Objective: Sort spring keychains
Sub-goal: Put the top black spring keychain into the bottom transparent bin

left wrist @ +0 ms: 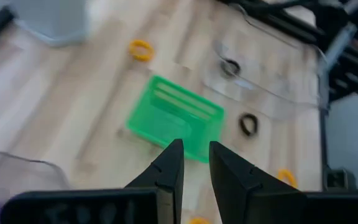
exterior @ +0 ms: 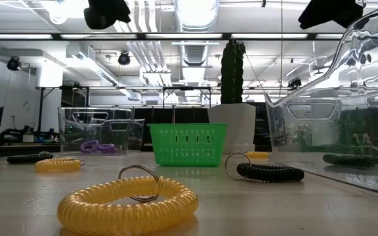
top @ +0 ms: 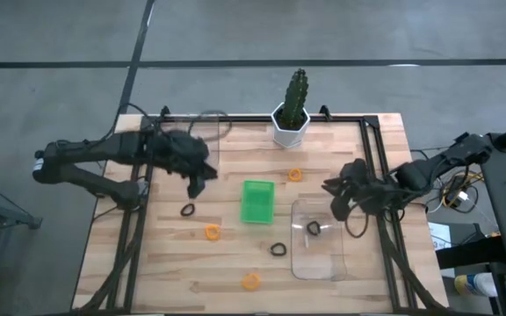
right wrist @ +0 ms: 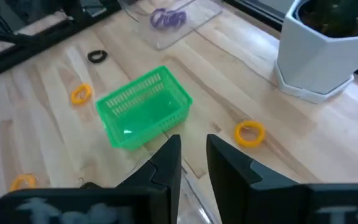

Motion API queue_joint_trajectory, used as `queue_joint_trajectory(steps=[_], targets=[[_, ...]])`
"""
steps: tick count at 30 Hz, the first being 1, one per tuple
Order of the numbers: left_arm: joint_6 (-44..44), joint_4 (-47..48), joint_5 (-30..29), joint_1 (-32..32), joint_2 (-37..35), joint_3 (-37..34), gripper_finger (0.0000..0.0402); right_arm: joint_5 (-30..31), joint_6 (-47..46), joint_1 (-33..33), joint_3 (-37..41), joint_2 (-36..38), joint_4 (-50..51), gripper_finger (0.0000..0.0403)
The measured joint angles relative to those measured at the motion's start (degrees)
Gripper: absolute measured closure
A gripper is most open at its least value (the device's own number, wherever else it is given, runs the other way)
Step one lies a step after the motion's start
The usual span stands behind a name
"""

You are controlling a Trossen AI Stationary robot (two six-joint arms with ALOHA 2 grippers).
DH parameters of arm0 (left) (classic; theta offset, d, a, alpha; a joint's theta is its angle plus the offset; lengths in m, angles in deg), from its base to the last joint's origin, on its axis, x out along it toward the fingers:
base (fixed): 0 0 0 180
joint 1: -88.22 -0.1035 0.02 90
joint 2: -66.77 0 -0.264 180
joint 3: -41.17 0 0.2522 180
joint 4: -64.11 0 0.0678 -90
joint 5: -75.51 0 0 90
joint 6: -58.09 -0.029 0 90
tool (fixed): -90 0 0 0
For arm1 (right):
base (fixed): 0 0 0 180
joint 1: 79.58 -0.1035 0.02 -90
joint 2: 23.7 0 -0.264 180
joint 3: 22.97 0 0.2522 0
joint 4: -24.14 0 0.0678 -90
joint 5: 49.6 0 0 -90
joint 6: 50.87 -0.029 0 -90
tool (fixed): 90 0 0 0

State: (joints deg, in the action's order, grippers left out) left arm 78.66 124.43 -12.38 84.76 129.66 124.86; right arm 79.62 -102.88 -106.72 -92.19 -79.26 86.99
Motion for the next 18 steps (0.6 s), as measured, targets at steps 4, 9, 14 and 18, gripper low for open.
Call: queue_joint_trajectory(steps=[4,9,14,18], targets=[[3.75,0.41,-1.48,5.84,1.21,-0.61,0.0333,-0.02,1.28,-0.02,0.97,3.23,-0.25,0.0324],[13.09,1.01,-2.18,9.24,1.68,-5.02,0.0333,-0.12,3.98,-0.01,1.05,4.55,-0.86,0.0325],[24.06,3.0,-2.22,9.63,1.68,-12.43,0.0333,-0.57,7.5,0.0,1.12,4.55,-1.26,0.0332],[33.12,5.69,-4.67,9.57,1.71,-19.29,0.0333,-0.66,8.66,-0.02,1.12,4.55,-1.28,0.0335]])
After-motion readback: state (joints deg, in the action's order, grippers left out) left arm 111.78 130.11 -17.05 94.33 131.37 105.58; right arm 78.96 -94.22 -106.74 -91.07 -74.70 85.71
